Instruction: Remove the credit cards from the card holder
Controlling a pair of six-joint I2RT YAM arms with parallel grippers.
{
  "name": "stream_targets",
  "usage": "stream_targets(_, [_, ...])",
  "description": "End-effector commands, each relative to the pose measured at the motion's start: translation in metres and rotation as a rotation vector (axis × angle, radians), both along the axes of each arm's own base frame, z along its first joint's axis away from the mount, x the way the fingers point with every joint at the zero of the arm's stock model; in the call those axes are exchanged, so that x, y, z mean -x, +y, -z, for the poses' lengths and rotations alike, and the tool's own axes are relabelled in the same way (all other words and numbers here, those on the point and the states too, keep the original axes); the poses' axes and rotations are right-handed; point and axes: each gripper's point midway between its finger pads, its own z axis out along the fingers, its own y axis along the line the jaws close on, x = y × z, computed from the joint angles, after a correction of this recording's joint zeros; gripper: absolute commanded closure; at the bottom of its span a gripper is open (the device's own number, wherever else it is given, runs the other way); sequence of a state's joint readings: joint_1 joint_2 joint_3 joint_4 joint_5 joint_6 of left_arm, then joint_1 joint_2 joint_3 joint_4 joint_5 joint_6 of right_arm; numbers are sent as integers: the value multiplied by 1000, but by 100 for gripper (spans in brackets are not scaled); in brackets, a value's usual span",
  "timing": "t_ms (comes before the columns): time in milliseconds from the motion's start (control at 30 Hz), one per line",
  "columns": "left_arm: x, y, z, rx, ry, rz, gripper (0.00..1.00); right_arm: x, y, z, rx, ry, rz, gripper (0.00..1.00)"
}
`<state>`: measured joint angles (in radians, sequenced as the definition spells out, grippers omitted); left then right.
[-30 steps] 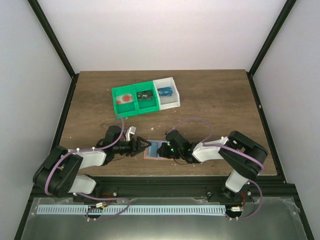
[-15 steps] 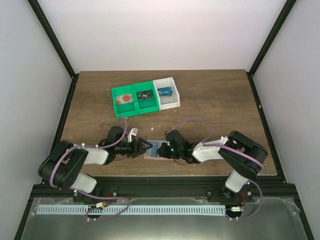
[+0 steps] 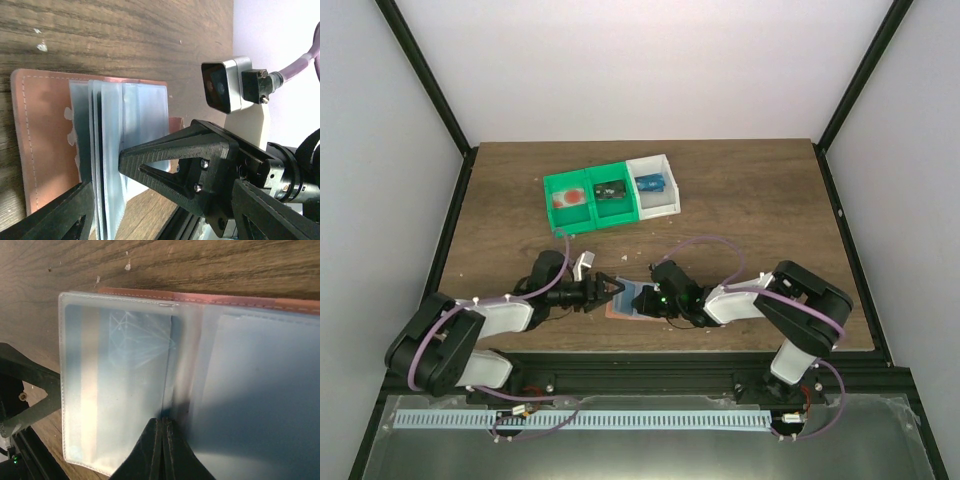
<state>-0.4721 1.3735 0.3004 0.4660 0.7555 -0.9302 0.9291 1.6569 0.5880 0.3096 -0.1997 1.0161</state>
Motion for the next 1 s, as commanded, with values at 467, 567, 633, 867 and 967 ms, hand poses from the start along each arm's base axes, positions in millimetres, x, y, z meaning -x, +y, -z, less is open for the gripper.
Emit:
stream_targets(467, [-6, 5, -1, -54, -38, -27, 23, 11, -1, 15, 18, 44, -23, 99])
stream_targets(567, [-6, 2, 0, -46, -34, -13, 23, 12, -1, 15, 18, 44, -27, 99])
stream_targets(633, [-5, 1, 0, -38, -31, -2, 23, 11, -2, 15, 17, 45, -23, 100])
stream_targets(867, [-3, 0, 3, -24, -23, 7, 22, 12, -1, 15, 12, 45, -23, 99])
stream_targets(967, [-2, -1, 6, -19, -14, 12, 22, 12, -1, 15, 11, 44, -25, 100])
